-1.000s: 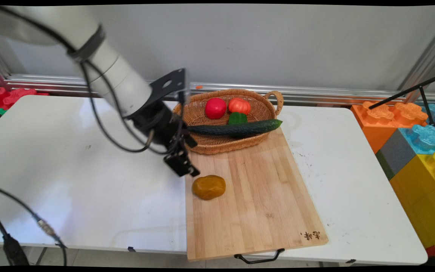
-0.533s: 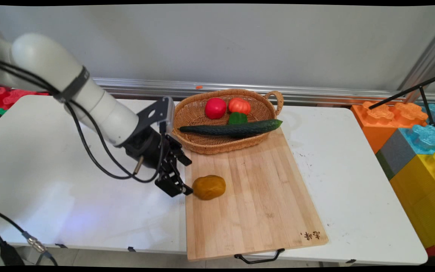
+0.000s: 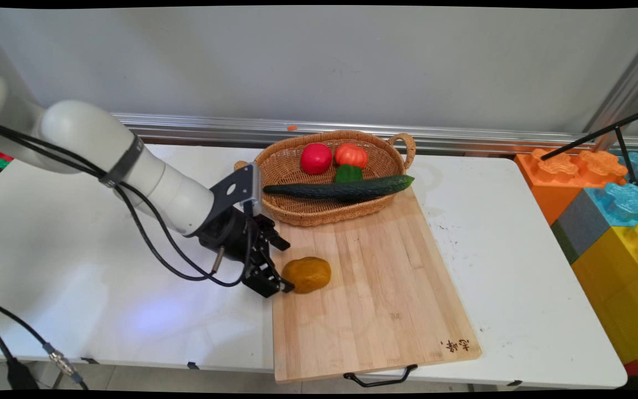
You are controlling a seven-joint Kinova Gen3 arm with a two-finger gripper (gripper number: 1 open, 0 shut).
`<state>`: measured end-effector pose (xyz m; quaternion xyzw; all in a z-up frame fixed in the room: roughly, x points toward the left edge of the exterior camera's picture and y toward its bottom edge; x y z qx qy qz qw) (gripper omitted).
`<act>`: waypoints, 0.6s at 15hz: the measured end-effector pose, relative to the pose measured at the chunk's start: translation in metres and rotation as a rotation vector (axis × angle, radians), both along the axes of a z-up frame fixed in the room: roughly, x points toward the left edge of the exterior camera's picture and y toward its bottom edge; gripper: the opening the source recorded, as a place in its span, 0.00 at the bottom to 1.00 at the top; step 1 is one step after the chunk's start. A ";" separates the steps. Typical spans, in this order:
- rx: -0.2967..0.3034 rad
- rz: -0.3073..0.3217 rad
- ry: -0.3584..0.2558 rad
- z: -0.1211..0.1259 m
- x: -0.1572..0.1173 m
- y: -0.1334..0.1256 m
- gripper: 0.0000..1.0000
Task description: Pick up the potato from the cutting board
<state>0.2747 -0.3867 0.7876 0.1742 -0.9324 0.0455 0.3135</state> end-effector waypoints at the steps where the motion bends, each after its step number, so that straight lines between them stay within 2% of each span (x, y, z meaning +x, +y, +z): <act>1: -0.006 0.002 0.005 -0.003 -0.002 -0.001 1.00; 9: -0.036 0.017 0.012 -0.022 -0.017 -0.006 1.00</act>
